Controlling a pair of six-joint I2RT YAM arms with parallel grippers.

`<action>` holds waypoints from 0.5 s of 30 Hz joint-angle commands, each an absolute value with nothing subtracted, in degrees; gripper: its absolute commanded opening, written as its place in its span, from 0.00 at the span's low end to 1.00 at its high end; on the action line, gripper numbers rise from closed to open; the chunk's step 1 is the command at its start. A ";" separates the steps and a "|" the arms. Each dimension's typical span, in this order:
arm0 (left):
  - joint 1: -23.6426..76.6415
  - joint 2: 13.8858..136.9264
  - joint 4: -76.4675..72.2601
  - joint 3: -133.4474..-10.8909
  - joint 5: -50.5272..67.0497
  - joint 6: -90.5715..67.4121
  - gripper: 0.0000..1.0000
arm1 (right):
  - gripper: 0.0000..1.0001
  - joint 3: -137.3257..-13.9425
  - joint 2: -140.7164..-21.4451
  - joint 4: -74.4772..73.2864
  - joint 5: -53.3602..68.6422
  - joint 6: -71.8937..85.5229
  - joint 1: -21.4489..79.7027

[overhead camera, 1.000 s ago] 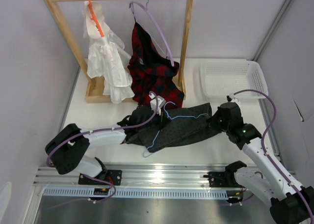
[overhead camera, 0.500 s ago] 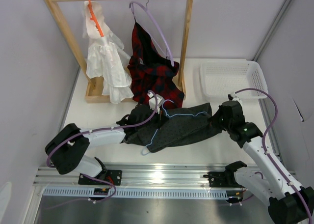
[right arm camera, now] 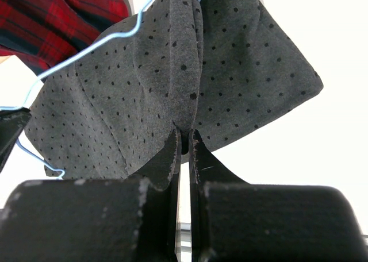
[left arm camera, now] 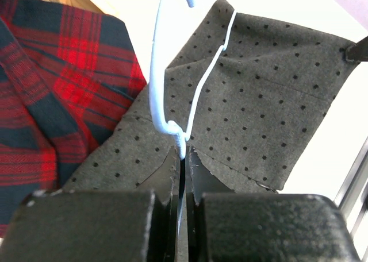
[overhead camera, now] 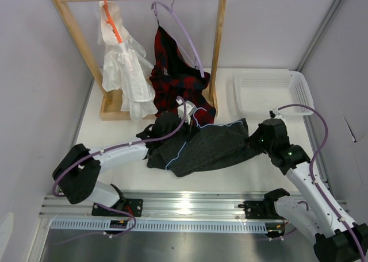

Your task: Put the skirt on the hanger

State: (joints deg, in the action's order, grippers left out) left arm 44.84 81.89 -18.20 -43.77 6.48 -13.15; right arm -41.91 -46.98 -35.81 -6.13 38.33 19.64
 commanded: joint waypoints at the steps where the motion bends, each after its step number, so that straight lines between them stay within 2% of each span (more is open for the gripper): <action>1: 42.63 81.82 -15.57 -48.07 7.20 -10.20 0.00 | 0.00 -43.16 -45.53 -35.77 -6.33 37.44 19.25; 8: 35.96 84.02 -8.00 -53.78 18.70 -5.02 0.00 | 0.00 -40.87 -44.48 -36.04 -5.80 37.53 18.46; 15: 32.08 89.29 -2.56 -59.32 24.43 -0.18 0.00 | 0.00 -38.58 -43.16 -37.00 -4.83 37.62 18.28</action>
State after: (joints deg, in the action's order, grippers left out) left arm 33.76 87.18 -5.30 -55.57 21.41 -5.41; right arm -38.85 -44.71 -36.25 -4.95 38.33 18.72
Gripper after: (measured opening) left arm 0.025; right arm 0.034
